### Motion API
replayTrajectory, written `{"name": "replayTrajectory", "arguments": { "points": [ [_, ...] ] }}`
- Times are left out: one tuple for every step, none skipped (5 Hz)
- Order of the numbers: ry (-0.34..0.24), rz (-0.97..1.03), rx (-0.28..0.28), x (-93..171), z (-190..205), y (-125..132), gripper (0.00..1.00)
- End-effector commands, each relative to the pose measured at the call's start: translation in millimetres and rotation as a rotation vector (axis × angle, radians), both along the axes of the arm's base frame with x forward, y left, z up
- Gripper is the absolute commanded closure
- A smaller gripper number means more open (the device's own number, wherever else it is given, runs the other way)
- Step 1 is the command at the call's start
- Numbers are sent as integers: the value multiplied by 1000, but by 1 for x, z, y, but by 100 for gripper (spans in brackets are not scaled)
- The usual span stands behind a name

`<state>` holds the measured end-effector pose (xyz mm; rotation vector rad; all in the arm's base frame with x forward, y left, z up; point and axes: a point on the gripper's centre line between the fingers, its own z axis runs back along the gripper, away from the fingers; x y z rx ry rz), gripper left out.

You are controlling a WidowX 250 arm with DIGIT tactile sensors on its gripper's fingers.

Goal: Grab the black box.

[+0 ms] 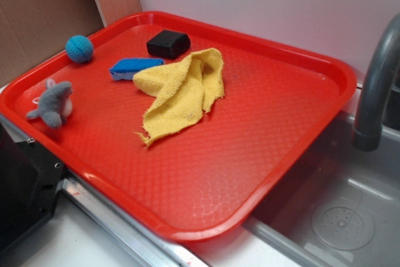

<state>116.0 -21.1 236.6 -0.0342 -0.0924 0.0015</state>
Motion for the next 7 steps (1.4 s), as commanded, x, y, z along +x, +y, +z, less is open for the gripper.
{"name": "replayTrajectory", "arguments": {
  "points": [
    [0,0,0,0,0,0,0],
    [-28,-251,-67,12,-14,12,0],
    [-15,-388,-64,28,-25,26,0],
    [-22,-541,-70,49,-38,43,0],
    [-76,-726,-43,73,-48,54,0],
    [-71,-819,29,92,-59,60,0],
    [-113,-987,77,120,-78,74,0]
  ]
}}
